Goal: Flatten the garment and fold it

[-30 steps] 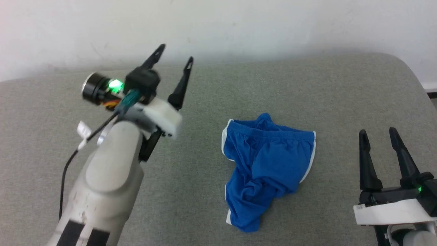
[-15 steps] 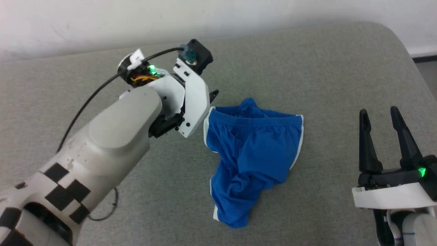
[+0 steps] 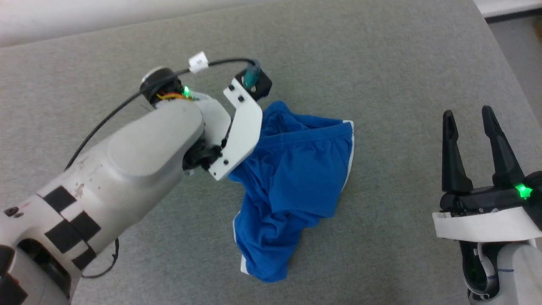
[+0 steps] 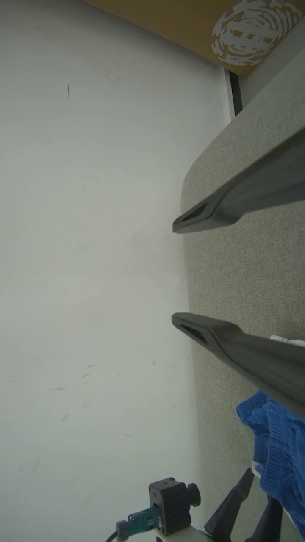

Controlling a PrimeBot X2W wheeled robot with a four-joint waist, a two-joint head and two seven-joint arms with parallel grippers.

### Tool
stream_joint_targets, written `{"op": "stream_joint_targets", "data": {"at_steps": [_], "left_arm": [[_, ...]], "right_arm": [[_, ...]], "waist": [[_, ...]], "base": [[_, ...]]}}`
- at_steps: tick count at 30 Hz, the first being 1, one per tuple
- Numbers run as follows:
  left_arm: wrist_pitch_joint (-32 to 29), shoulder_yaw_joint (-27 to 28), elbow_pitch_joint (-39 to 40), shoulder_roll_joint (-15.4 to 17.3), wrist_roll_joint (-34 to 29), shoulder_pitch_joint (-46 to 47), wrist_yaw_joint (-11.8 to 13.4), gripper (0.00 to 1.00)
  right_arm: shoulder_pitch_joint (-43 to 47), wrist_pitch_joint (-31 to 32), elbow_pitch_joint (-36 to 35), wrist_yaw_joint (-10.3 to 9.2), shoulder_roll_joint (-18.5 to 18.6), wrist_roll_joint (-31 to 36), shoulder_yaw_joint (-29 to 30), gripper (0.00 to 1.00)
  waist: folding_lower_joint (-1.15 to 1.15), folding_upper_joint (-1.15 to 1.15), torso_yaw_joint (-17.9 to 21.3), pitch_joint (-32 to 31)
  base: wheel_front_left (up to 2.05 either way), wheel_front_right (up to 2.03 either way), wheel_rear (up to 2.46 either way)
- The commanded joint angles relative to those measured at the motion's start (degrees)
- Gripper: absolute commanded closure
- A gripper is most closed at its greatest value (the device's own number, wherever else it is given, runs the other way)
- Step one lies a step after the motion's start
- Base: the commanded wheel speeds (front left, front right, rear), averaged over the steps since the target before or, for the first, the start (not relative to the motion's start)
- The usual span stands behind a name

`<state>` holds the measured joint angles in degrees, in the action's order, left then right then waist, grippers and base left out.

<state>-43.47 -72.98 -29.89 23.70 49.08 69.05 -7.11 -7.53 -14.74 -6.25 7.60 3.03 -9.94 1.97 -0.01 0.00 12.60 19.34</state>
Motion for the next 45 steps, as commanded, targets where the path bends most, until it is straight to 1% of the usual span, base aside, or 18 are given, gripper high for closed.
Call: {"op": "stream_joint_targets", "data": {"at_steps": [1,5,6,7,10,15,17,20,24,26,30,35,37,40,44,45], "left_arm": [[-2.19,-0.34,1.24,0.41,-1.4,-1.96,-0.37,0.0],[-6.54,-0.36,4.53,2.0,-3.08,-4.88,-0.37,0.01],[-6.63,-0.36,5.12,2.38,-3.23,-5.05,-0.37,0.84],[-6.54,-0.36,5.64,2.65,-3.34,-5.15,-0.37,1.0],[-3.82,-0.37,7.13,3.12,-3.41,-4.66,-0.37,1.0],[7.68,-0.37,7.86,3.93,-0.06,-2.76,-0.37,1.0],[12.47,-0.37,7.78,5.1,1.46,-2.33,-0.37,1.0],[18.34,-0.34,6.92,7.86,1.75,-2.35,-0.37,1.0],[24.75,0.64,4.49,11.52,3.38,-4.31,-0.37,1.0],[26.93,1.37,3.09,13.33,4.07,-5.98,-0.04,1.0],[30.19,2.08,-0.09,16.55,5.6,-10.69,1.49,1.0],[32.56,2.85,-4.81,18.49,9.54,-18.42,4.1,1.0],[32.89,2.72,-6.84,18.53,10.63,-21.24,4.67,1.0],[33.79,3.06,-8.92,17.51,13.0,-24.92,4.66,1.0],[36.04,3.86,-10.41,15.99,14.35,-26.73,4.79,1.0],[37.43,4.36,-10.85,15.46,14.58,-26.94,4.98,0.75]], "right_arm": [[-1.09,-0.26,0.09,-0.11,-0.15,-0.56,0.05,0.0],[-1.43,-0.26,0.23,-0.11,-0.15,-0.8,0.36,0.0],[-1.41,-0.26,0.24,-0.11,-0.15,-0.75,0.59,0.0],[-1.38,-0.26,0.26,-0.11,-0.15,-0.62,0.82,0.0],[-1.3,-0.26,0.24,-0.11,-0.15,0.2,1.17,0.0],[-0.26,-0.26,0.16,-0.11,-0.15,1.85,1.79,0.0],[0.45,-0.26,0.08,-0.11,-0.15,2.43,2.07,0.0],[1.68,-0.26,0.03,-0.11,-0.15,3.12,2.21,0.0],[3.32,-0.26,0.06,-0.11,-0.15,3.63,2.24,0.0],[4.0,-0.26,0.06,-0.11,-0.15,3.86,2.1,0.0],[4.78,-0.26,0.08,-0.11,-0.15,4.17,2.13,0.0],[5.27,-0.26,0.03,-0.11,-0.15,4.58,1.98,0.0],[5.38,-0.26,0.07,-0.11,-0.15,4.77,1.87,0.0],[5.53,-0.26,0.29,-0.11,-0.15,4.97,1.75,0.0],[5.95,-0.26,0.67,-0.11,-0.15,5.09,1.78,0.0],[6.05,-0.26,0.8,-0.11,-0.15,5.22,1.7,0.0]], "waist": [[0.01,0.0,2.72,2.79],[0.01,0.0,2.98,3.46],[0.01,0.0,2.73,3.47],[0.01,0.0,2.39,3.38],[0.01,0.0,0.78,2.4],[0.01,0.0,-3.13,-1.25],[0.01,0.0,-4.85,-2.81],[0.01,0.0,-7.32,-4.95],[0.01,0.0,-10.34,-7.29],[0.01,0.0,-11.6,-8.14],[0.01,0.0,-13.47,-9.07],[0.01,0.0,-14.74,-9.34],[0.01,0.0,-14.95,-9.33],[0.01,0.0,-15.09,-9.44],[0.01,0.0,-15.48,-10.25],[0.01,0.0,-15.65,-10.67]], "base": [[0.0,0.0,0.0],[0.0,0.0,0.0],[0.0,0.0,0.0],[0.0,0.0,0.0],[0.0,0.0,0.0],[0.0,0.0,0.0],[0.0,0.0,0.0],[0.0,0.0,0.0],[0.0,0.0,0.0],[0.0,0.0,0.0],[0.0,0.0,0.0],[0.0,0.0,0.0],[0.0,0.0,0.0],[0.0,0.0,0.0],[0.0,0.0,0.0],[0.0,0.0,0.0]]}}
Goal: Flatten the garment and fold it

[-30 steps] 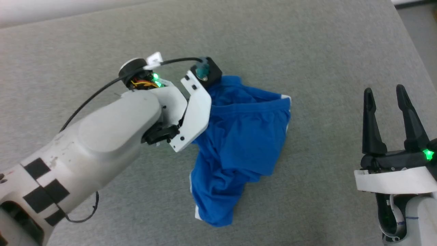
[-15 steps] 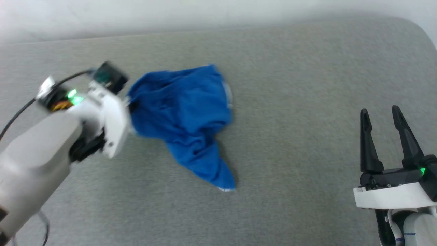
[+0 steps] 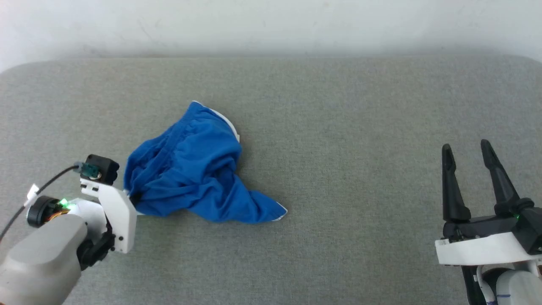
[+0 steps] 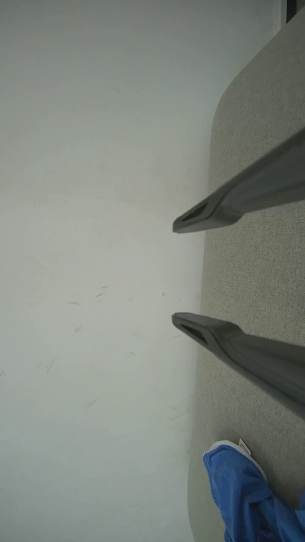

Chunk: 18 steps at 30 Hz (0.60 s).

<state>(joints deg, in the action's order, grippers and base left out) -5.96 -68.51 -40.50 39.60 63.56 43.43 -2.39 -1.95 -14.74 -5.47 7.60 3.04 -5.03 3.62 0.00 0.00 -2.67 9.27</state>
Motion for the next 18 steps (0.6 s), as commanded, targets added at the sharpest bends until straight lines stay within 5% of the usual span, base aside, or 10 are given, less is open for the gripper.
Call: {"op": "stream_joint_targets", "data": {"at_steps": [1,7,11,18], "left_arm": [[2.01,0.31,-0.64,-0.81,-0.29,-1.22,0.63,0.0],[17.34,3.29,-1.46,-2.85,-3.54,-1.07,5.17,0.0],[20.77,6.37,2.31,-3.26,-6.93,-2.3,10.42,0.0],[20.94,24.84,23.51,-3.52,-23.47,-12.89,22.97,0.0]], "right_arm": [[0.52,-0.26,0.04,-0.11,-0.16,0.61,-0.09,0.0],[-0.84,-0.26,-1.16,-0.11,-0.16,3.76,0.47,0.0],[-3.61,-0.26,-3.01,-0.11,-0.16,7.04,0.3,0.0],[-10.06,-0.26,-3.78,-0.11,3.42,9.16,-5.65,0.0]], "waist": [[0.0,0.0,-0.56,-1.07],[0.0,0.0,-1.82,-4.45],[0.0,0.0,-2.74,-5.87],[0.0,0.0,-4.05,-6.04]], "base": [[0.0,0.0,0.0],[0.0,0.0,0.0],[0.0,0.0,0.0],[0.0,0.0,0.0]]}}
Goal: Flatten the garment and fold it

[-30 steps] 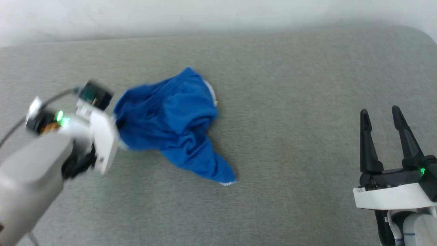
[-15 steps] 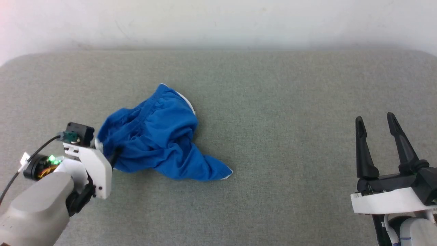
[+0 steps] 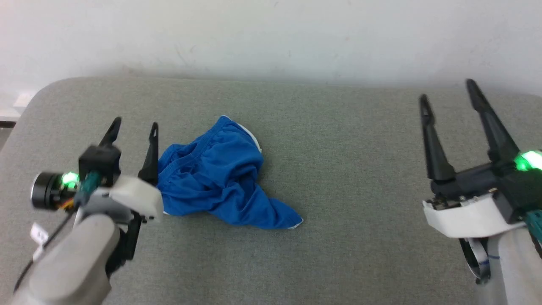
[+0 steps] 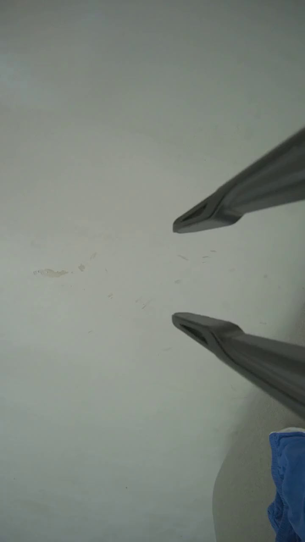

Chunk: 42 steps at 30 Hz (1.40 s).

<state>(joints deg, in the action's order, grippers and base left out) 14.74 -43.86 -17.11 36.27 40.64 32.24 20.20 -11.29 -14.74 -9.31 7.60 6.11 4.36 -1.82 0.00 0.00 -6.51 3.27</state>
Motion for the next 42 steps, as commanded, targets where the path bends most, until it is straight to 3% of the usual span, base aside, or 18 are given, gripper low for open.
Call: {"op": "stream_joint_targets", "data": {"at_steps": [1,5,8,11,15,23,30,42], "left_arm": [[0.24,3.09,2.83,-0.62,-3.11,-4.04,1.92,0.0],[0.25,13.47,11.67,-3.77,-12.43,-13.3,6.38,0.0],[0.25,19.24,15.41,-6.69,-17.71,-19.17,7.33,0.0],[0.25,23.76,17.18,-9.79,-21.68,-23.39,6.87,0.0],[0.25,28.06,18.91,-13.83,-25.98,-27.05,6.12,0.0],[0.26,33.3,19.51,-20.14,-31.01,-28.22,0.7,0.0],[0.26,35.81,19.43,-24.83,-34.06,-25.67,-3.45,0.0],[0.26,38.59,18.94,-30.37,-36.86,-22.0,-7.88,0.0]], "right_arm": [[-1.67,-0.26,0.5,-0.11,1.43,-0.62,-1.7,0.0],[-5.16,-0.26,4.79,-0.11,6.67,-3.88,-10.0,0.0],[-8.29,-0.26,10.4,-0.11,11.74,-9.44,-19.54,0.0],[-13.47,2.12,16.01,-0.11,17.28,-16.81,-31.36,0.0],[-21.58,10.99,19.17,-0.11,22.14,-27.88,-46.15,0.0],[-35.06,30.74,21.68,-0.11,25.31,-45.37,-67.1,0.0],[-41.53,38.11,23.33,-0.11,23.1,-47.88,-71.42,0.0],[-38.7,44.35,29.31,-0.11,19.73,-44.92,-71.52,0.0]], "waist": [[0.0,0.0,-0.32,0.01],[0.0,0.0,-0.53,0.01],[0.0,0.0,-0.58,0.0],[0.0,0.0,-0.65,0.28],[0.0,0.0,-1.1,1.32],[0.0,0.0,-3.29,5.09],[0.0,0.0,-6.09,9.28],[0.0,0.0,-9.78,15.42]], "base": [[0.0,0.0,0.0],[0.0,0.0,0.0],[0.0,0.0,0.0],[0.0,0.0,0.0],[0.0,0.0,0.0],[0.0,0.0,0.0],[0.0,0.0,0.0],[0.0,0.0,0.0]]}}
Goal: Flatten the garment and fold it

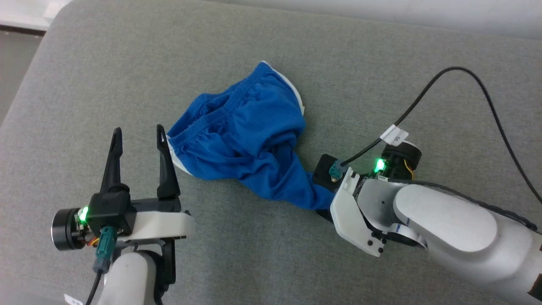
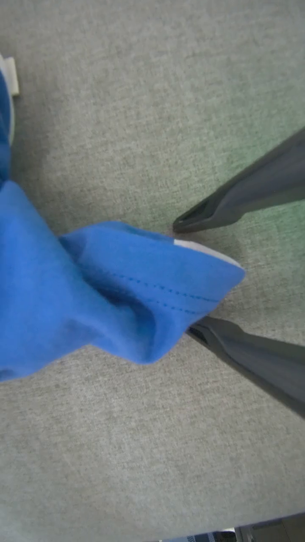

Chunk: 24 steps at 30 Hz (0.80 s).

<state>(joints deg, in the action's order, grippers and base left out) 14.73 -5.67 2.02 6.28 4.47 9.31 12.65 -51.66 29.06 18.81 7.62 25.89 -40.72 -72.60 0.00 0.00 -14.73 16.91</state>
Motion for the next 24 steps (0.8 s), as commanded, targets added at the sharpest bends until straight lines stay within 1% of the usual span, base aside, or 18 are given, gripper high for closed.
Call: {"op": "stream_joint_targets", "data": {"at_steps": [1,2,3,6,9,13,15,17,18,19,24], "left_arm": [[0.27,0.67,-0.23,-0.58,-0.81,0.99,-0.54,0.0],[0.27,1.02,-0.3,-0.74,-0.92,0.98,-0.74,0.0],[0.27,1.43,-0.37,-0.87,-1.04,0.89,-0.9,0.0],[0.27,2.58,-0.66,-1.13,-1.49,0.13,-1.25,0.0],[0.27,3.74,-0.95,-1.2,-1.91,-0.82,-1.55,0.0],[0.27,5.02,-1.06,-0.99,-2.41,-2.52,-2.11,0.0],[0.27,5.31,-1.12,-0.93,-2.66,-3.4,-2.44,0.0],[0.27,5.46,-1.24,-0.9,-2.89,-4.19,-2.72,0.0],[0.27,5.46,-1.24,-0.9,-2.89,-4.19,-2.72,0.0],[0.27,5.5,-1.26,-0.89,-3.01,-4.52,-2.84,0.0],[0.27,5.49,-1.42,-0.84,-3.43,-5.66,-3.4,0.0]], "right_arm": [[1.94,0.27,1.49,-0.13,-0.02,0.07,-0.74,0.0],[2.11,-0.09,1.69,-0.13,0.05,0.09,-0.74,0.83],[2.23,-0.69,1.7,-0.13,0.1,0.12,-0.74,1.0],[1.93,-5.09,1.56,-0.13,0.4,0.21,-0.74,1.0],[1.35,-12.14,0.78,-0.13,1.53,-1.06,-0.74,1.0],[0.84,-20.27,-0.77,-0.13,5.44,-2.6,-0.55,1.0],[1.48,-23.31,-1.9,-0.13,8.01,-4.0,0.59,1.0],[2.75,-25.38,-2.95,-0.13,10.81,-5.34,2.34,1.0],[2.75,-25.38,-2.95,-0.13,10.81,-5.34,2.34,1.0],[3.59,-26.18,-3.38,-0.13,12.22,-5.92,3.4,1.0],[10.35,-27.42,-3.96,-0.13,18.5,-9.3,8.36,1.0]], "waist": [[0.0,0.0,-1.58,1.88],[0.0,0.0,-1.5,1.9],[0.0,0.0,-1.27,1.8],[0.0,0.0,-0.1,0.73],[0.0,0.0,1.78,-1.3],[0.0,0.0,4.83,-4.41],[0.0,0.0,6.32,-5.83],[0.0,0.0,7.75,-7.08],[0.0,0.0,7.75,-7.08],[0.0,0.0,8.44,-7.64],[0.0,0.0,10.65,-9.53]], "base": [[0.0,0.0,0.0],[0.0,0.0,0.0],[0.0,0.0,0.0],[0.0,0.0,0.0],[0.0,0.0,0.0],[0.0,0.0,0.0],[0.0,0.0,0.0],[0.0,0.0,0.0],[0.0,0.0,0.0],[0.0,0.0,0.0],[0.0,0.0,0.0]]}}
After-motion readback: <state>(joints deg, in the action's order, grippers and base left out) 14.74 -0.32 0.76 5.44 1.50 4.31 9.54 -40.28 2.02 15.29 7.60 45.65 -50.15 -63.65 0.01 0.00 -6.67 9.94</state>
